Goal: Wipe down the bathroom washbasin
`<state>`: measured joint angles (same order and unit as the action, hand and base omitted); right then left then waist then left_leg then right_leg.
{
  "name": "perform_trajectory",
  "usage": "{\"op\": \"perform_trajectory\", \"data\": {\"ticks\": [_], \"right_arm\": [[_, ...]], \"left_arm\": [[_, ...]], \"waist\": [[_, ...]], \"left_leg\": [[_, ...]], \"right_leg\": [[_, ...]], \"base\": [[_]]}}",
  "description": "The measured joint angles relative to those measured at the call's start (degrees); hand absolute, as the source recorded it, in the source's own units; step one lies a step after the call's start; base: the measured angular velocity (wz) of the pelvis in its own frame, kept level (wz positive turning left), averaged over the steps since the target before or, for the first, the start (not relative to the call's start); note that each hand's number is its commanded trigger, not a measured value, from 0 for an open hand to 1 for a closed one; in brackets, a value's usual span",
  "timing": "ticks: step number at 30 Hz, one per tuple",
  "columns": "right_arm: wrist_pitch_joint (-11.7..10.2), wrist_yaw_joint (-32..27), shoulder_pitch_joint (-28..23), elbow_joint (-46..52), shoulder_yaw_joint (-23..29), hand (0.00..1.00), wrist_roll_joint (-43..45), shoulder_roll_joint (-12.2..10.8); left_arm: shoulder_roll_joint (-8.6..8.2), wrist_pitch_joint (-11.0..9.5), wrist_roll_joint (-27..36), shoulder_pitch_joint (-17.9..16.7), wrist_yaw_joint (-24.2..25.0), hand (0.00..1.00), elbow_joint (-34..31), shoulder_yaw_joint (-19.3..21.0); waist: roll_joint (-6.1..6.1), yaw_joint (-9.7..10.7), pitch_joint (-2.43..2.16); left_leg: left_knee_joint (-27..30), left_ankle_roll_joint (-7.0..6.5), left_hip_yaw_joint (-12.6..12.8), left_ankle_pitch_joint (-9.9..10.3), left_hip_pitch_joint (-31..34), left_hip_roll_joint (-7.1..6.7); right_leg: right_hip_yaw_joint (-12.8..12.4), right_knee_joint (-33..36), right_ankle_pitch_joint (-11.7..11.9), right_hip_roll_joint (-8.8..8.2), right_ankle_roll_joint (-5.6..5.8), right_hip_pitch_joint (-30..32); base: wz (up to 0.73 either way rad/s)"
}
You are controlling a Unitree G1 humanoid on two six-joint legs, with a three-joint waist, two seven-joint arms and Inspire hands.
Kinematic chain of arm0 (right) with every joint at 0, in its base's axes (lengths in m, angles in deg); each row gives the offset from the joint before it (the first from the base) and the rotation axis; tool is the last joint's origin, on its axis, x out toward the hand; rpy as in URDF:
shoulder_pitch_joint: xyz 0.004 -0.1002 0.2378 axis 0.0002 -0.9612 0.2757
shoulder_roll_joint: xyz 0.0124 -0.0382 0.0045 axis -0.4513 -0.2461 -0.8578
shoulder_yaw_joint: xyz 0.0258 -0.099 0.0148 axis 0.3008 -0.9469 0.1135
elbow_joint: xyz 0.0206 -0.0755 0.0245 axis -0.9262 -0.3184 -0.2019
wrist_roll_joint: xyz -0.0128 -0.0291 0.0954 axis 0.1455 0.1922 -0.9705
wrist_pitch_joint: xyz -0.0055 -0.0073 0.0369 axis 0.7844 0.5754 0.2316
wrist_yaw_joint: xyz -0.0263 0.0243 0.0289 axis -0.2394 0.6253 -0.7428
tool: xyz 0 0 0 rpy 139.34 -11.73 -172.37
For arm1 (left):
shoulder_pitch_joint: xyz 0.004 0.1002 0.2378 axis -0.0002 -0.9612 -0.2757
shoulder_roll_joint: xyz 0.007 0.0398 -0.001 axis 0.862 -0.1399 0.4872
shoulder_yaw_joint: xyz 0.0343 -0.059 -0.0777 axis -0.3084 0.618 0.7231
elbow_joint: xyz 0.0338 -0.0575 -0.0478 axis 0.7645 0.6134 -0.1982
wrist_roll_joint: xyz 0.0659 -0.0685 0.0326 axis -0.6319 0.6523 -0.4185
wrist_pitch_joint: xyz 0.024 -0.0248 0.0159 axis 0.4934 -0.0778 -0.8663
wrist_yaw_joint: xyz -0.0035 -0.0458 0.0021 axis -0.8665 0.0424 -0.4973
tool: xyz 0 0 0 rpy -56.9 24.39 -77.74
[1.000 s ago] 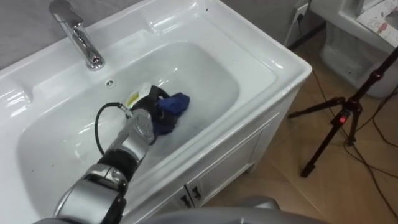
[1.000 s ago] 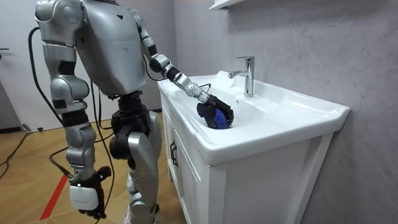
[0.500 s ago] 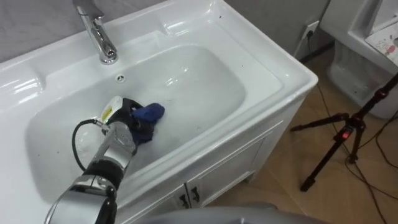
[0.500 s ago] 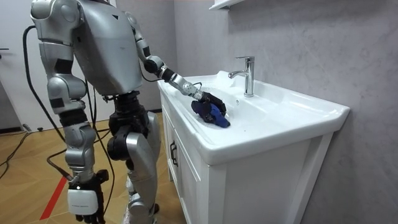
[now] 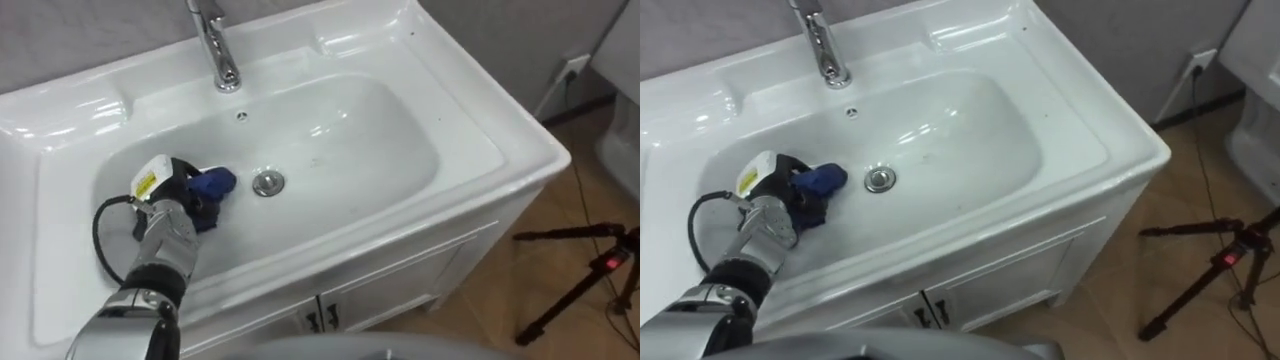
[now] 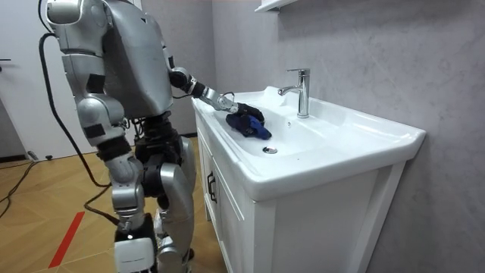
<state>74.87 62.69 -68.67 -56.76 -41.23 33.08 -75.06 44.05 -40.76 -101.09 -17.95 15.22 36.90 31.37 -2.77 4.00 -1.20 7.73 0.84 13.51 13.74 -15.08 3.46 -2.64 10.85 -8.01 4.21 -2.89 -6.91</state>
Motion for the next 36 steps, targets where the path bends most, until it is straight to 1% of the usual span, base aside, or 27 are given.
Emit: {"op": "perform_trajectory", "data": {"ticks": [2, 5, 7, 9, 12, 16, 18, 20, 23, 25, 26, 28, 34, 36], "right_arm": [[-0.3, -0.5, 1.4, 0.2, 1.1, 0.0, 0.8, 0.1], [-0.5, -1.6, 1.7, 0.2, 1.1, 0.0, 1.8, 0.1], [-0.4, -2.5, 1.7, 0.1, 1.2, 0.0, 2.0, 0.2], [-0.5, -3.2, 1.7, 0.1, 1.4, 0.0, 2.3, 0.3], [-0.5, -3.9, 1.8, 0.1, 2.3, 0.0, 2.4, 0.3], [-0.7, -5.8, 1.8, 0.1, 2.9, 0.0, 2.2, 0.4], [-1.4, -6.7, 1.8, 0.1, 2.9, 0.0, 1.9, 0.4], [-2.1, -7.1, 1.8, 0.0, 2.8, 0.0, 1.9, 0.5], [-3.2, -7.4, 1.9, 0.0, 2.7, 0.0, 2.1, 0.6], [-3.7, -7.2, 1.8, 0.0, 2.5, 0.0, 2.1, 0.7], [-4.1, -7.0, 1.9, -0.2, 2.2, 0.0, 2.1, 0.7], [-4.9, -6.7, 1.8, -0.6, 1.9, 0.0, 2.0, 0.7], [-5.1, -6.7, 1.8, -1.2, 0.4, 0.0, -1.5, 0.6], [-5.1, -6.8, 1.8, -2.4, 0.4, 0.0, -4.0, 0.2]], "left_arm": [[0.0, 0.0, -0.3, -1.2, -0.4, 1.0, -1.7, 1.4], [-0.04, 0.0, -1.2, -2.5, -0.7, 1.0, -3.3, 1.4], [-0.04, -0.1, -2.1, -3.2, -0.9, 1.0, -3.9, 1.4], [-0.04, -0.2, -3.1, -5.0, -1.3, 1.0, -5.8, 1.4], [-0.04, -0.3, -3.6, -6.4, -2.0, 1.0, -7.5, 1.4], [-0.02, -0.3, -3.6, -7.8, -2.3, 1.0, -8.7, 1.4], [0.05, -0.3, -3.6, -9.0, -2.3, 1.0, -10.1, 1.4], [0.05, -0.3, -3.6, -9.5, -2.4, 1.0, -10.6, 1.4], [0.13, -0.3, -3.6, -9.7, -2.4, 1.0, -10.9, 1.4], [0.13, -0.3, -3.6, -9.6, -2.3, 1.0, -10.9, 1.4], [0.15, -0.4, -4.2, -9.6, -2.2, 1.0, -10.8, 1.4], [0.31, -0.4, -4.6, -9.6, -2.2, 1.0, -10.7, 1.4], [0.4, -0.4, -5.8, -9.0, -2.3, 1.0, -9.5, 1.3], [0.5, -0.4, -5.8, -8.5, -2.3, 1.0, -9.0, 1.1]], "waist": [[-0.25, -0.3, -0.15], [-0.47, -1.0, -0.2], [-0.73, -1.2, -0.23], [-1.14, -1.3, -0.24], [-1.31, -1.3, -0.23], [-1.54, -1.4, -0.24], [-1.58, -1.7, -0.24], [-1.58, -2.1, -0.24], [-1.53, -2.2, -0.21], [-1.31, -2.0, -0.08], [-1.07, -2.2, 0.04], [-0.67, -2.2, 0.05], [-0.29, -1.8, 0.14], [0.38, -1.1, 0.4]], "left_leg": [[0.0, 0.29, -0.6, -0.2, 0.2, 0.14], [0.0, 0.76, -1.6, -0.5, 0.1, 0.35], [0.0, 0.95, -2.8, -0.7, 0.2, 0.41], [0.0, 1.23, -4.0, -1.1, 0.3, 0.47], [0.0, 1.69, -5.7, -1.4, 0.4, 0.72], [0.0, 2.01, -5.9, -1.8, 0.4, 1.08], [0.0, 2.09, -6.0, -1.9, 0.3, 1.29], [0.0, 2.2, -6.0, -2.0, 0.2, 1.47], [-0.1, 2.21, -6.5, -2.0, 0.3, 1.71], [-0.1, 2.21, -7.4, -2.0, 0.2, 1.76], [-0.2, 2.22, -7.4, -2.0, -0.2, 1.81], [-0.2, 2.23, -7.5, -2.0, -0.6, 1.87], [-0.2, 2.25, -7.5, -2.0, -0.8, 1.91], [-0.1, 2.27, -7.4, -2.0, -1.1, 1.78]], "right_leg": [[0.6, -0.2, -0.2, -0.1, -0.29, 0.0], [1.3, -0.2, -0.5, -0.06, -0.77, -0.2], [1.8, -0.2, -0.6, -0.05, -1.02, -0.7], [2.3, -0.2, -0.9, -0.02, -1.46, -0.8], [3.4, -0.3, -1.3, 0.08, -2.08, -0.8], [4.4, -0.3, -1.8, 0.25, -2.86, -1.0], [4.7, -0.2, -2.0, 0.44, -3.28, -1.2], [4.8, -0.2, -2.2, 0.57, -3.5, -1.3], [5.4, -0.2, -2.4, 0.74, -3.88, -1.5], [6.0, -0.2, -2.5, 0.74, -4.05, -2.1], [6.0, -0.2, -2.7, 0.8, -4.24, -2.3], [5.8, -0.2, -2.9, 0.87, -4.41, -2.4], [5.7, -0.1, -3.1, 0.88, -4.38, -2.8], [6.1, 0.1, -3.7, 0.69, -4.23, -3.0]], "base": [[0.1], [0.1], [0.13], [0.11], [0.19], [0.11], [0.05], [0.02], [0.08], [0.13], [0.04], [0.0], [0.01], [0.14]]}}
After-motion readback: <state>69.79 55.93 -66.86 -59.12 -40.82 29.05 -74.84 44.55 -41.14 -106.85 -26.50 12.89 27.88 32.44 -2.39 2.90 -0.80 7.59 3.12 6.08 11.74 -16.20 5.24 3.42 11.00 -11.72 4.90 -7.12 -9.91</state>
